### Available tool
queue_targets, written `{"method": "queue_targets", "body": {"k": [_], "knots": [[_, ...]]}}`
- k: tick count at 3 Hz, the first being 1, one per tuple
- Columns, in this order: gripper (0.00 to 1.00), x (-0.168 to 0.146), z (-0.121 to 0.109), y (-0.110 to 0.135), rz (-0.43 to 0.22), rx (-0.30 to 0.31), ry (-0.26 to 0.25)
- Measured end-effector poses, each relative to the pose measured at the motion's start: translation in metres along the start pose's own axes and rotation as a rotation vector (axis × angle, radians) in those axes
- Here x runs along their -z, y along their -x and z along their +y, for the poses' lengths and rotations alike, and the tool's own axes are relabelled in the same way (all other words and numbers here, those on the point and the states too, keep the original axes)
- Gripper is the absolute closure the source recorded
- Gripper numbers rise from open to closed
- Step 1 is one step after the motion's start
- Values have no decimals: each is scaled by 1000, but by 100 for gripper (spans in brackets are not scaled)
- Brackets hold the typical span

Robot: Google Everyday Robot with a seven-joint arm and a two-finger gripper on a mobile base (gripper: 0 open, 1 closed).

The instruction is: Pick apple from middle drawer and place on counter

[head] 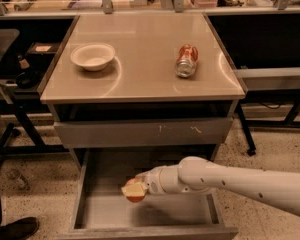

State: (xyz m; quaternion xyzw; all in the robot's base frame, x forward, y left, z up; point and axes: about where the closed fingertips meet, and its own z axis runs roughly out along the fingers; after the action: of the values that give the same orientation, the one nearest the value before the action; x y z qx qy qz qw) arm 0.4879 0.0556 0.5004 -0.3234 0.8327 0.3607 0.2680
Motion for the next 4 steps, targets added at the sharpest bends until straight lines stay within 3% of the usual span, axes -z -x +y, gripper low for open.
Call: {"method": "queue_targets", "body": {"k": [2, 3, 4], "knots": [[100, 41, 34, 49, 13, 50, -33], [100, 41, 34, 49, 13, 50, -33], [100, 55, 41, 66, 13, 51, -62]]}}
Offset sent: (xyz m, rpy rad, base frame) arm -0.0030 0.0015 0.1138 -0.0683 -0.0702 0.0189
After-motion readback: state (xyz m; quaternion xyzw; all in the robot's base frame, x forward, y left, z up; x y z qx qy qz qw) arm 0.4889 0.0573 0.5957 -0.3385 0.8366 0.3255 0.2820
